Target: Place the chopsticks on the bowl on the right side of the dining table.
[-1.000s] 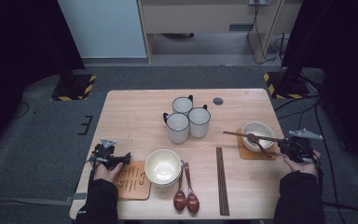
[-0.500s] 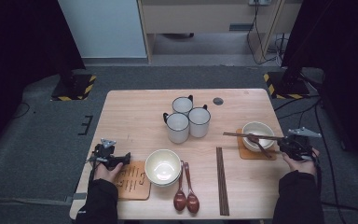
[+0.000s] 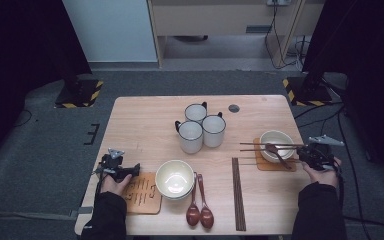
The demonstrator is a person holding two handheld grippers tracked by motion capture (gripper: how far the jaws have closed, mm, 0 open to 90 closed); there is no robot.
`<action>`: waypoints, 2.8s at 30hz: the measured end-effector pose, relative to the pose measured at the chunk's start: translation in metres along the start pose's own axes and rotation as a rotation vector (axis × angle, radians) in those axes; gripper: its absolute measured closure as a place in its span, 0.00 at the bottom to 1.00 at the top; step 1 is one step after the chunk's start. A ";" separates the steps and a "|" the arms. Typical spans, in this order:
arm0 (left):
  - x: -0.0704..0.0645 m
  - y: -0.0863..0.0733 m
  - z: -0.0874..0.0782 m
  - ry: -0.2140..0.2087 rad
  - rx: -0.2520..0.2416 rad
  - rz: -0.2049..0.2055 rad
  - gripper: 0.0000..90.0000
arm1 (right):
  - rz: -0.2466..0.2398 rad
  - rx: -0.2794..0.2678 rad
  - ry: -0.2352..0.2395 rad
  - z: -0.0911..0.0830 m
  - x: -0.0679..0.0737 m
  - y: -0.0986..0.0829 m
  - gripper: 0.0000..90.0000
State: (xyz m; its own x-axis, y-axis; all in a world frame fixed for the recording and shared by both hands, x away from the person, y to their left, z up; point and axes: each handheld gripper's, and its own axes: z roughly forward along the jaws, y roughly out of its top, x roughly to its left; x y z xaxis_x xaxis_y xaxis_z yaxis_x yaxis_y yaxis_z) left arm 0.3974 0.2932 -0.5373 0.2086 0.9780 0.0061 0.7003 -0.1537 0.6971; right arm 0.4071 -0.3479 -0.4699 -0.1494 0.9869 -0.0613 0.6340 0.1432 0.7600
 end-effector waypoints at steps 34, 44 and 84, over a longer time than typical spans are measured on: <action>0.000 0.000 0.000 0.000 0.001 0.001 0.00 | -0.094 -0.110 0.152 0.004 0.031 0.010 0.47; 0.000 0.000 0.000 0.000 0.000 0.000 0.00 | -0.125 -0.117 0.131 0.011 0.032 0.009 0.42; 0.000 0.000 0.000 0.000 0.000 0.000 0.00 | -0.093 -0.137 0.128 0.017 0.029 0.020 0.35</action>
State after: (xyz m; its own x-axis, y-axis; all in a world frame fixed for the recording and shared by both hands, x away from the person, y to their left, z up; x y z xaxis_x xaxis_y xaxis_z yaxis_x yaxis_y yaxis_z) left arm 0.3974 0.2932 -0.5373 0.2084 0.9780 0.0063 0.7005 -0.1538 0.6969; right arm 0.4285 -0.3151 -0.4674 -0.3029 0.9512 -0.0595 0.5054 0.2133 0.8361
